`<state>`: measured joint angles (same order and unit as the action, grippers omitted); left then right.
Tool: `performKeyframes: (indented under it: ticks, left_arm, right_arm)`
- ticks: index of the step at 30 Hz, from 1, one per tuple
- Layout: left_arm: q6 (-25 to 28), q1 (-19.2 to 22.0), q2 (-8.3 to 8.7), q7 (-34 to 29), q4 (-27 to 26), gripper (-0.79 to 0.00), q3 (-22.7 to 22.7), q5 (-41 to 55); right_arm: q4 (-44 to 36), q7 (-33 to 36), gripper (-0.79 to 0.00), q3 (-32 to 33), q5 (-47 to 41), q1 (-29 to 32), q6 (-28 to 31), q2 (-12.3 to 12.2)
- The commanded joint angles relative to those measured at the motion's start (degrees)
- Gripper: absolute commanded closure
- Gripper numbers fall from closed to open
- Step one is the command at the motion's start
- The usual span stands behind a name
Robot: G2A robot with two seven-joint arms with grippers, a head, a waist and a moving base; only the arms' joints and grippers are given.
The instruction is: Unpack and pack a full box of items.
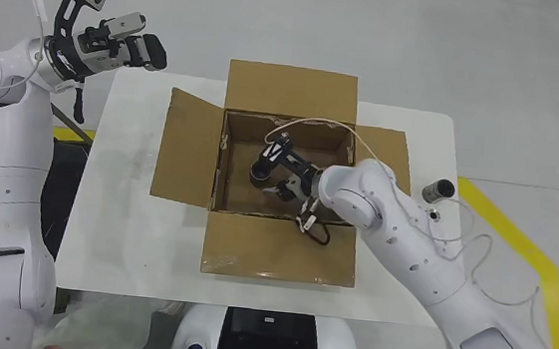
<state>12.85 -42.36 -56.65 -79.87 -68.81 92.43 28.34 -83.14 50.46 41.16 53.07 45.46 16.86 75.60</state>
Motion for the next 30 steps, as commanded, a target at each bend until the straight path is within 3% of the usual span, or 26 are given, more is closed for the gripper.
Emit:
performKeyframes:
  ticks: [1, 30]
  left_arm:
    - [0.0, 0.0, 0.0, 0.0, 0.0, -0.785, 0.0, 0.0]
    - [0.0, 0.0, 0.0, 0.0, 0.0, -0.785, 0.0, 0.0]
  right_arm:
    - [1.1, -0.6, -0.613, -0.6, -0.6, -0.5, 0.8, 0.4]
    - [17.4, -10.0, -0.628, -7.5, -1.6, -7.6, -0.4, 7.0]
